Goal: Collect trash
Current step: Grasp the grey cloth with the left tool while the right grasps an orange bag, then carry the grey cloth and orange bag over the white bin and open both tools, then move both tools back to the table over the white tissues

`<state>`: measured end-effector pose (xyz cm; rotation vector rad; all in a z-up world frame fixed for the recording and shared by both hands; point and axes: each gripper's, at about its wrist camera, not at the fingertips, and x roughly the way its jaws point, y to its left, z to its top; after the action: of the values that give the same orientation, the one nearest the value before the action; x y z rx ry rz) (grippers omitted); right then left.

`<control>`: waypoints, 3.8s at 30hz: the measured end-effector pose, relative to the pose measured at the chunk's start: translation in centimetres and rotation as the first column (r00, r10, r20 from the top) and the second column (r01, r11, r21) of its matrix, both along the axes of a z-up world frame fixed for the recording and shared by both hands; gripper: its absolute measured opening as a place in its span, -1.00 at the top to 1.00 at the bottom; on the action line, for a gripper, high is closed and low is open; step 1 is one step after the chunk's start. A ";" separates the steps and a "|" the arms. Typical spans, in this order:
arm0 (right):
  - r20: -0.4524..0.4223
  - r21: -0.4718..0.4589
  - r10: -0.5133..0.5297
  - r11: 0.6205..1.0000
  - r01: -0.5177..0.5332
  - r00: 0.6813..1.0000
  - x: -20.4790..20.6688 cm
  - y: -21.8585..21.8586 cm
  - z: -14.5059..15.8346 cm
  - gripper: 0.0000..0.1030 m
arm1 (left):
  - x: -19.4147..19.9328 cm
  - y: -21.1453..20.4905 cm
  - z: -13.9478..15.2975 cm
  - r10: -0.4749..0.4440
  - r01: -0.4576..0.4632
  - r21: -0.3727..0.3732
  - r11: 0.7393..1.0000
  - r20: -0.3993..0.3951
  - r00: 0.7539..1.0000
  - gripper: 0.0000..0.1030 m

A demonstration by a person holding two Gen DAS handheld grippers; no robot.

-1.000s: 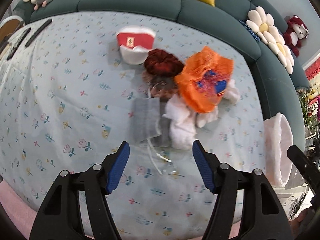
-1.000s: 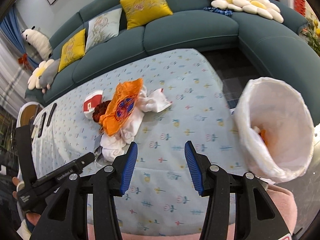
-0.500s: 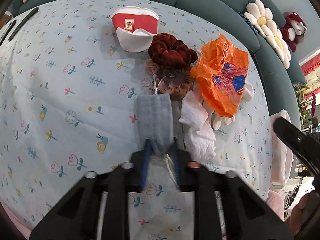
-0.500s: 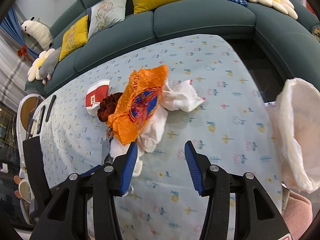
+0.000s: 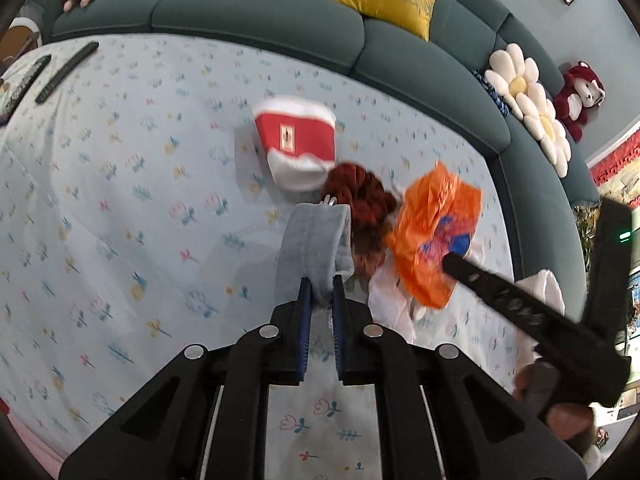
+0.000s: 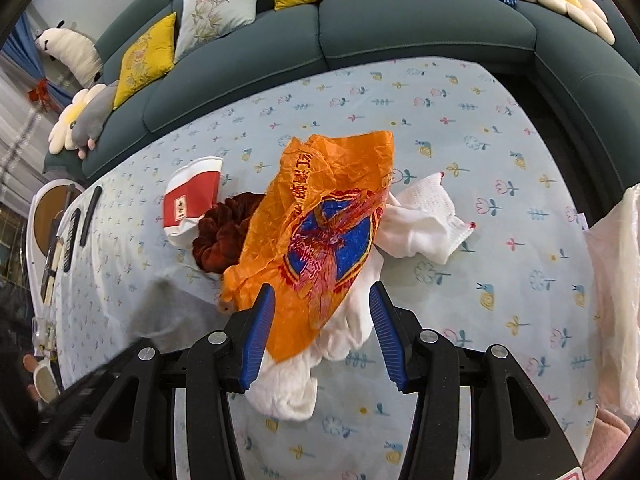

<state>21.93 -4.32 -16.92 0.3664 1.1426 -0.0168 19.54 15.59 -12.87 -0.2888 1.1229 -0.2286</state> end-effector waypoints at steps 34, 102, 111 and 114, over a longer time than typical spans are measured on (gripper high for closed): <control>0.397 0.101 -0.180 0.983 0.153 0.900 -9.2 -14.6 18.4 0.95 | -3.3 -17.6 16.4 -0.234 0.245 0.004 0.970 0.307 0.923 0.82; 0.273 -0.030 -0.289 0.951 0.308 0.918 -20.7 -22.2 11.3 0.38 | -9.5 -28.8 10.9 -0.383 0.359 0.148 0.922 0.201 0.901 0.20; 0.244 -0.052 -0.173 0.980 0.191 0.954 -18.6 -15.8 10.6 0.37 | -7.3 -20.5 8.1 -0.235 0.211 0.163 0.964 0.148 0.961 0.12; 0.222 -0.062 -0.136 0.986 0.153 0.965 -17.7 -13.8 9.8 0.33 | -6.7 -18.1 6.6 -0.186 0.160 0.189 0.969 0.131 0.974 -0.01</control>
<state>4.19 -18.10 -7.11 0.3713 0.8941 -0.1464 12.88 -2.50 -6.25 -0.0141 1.0143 -0.2982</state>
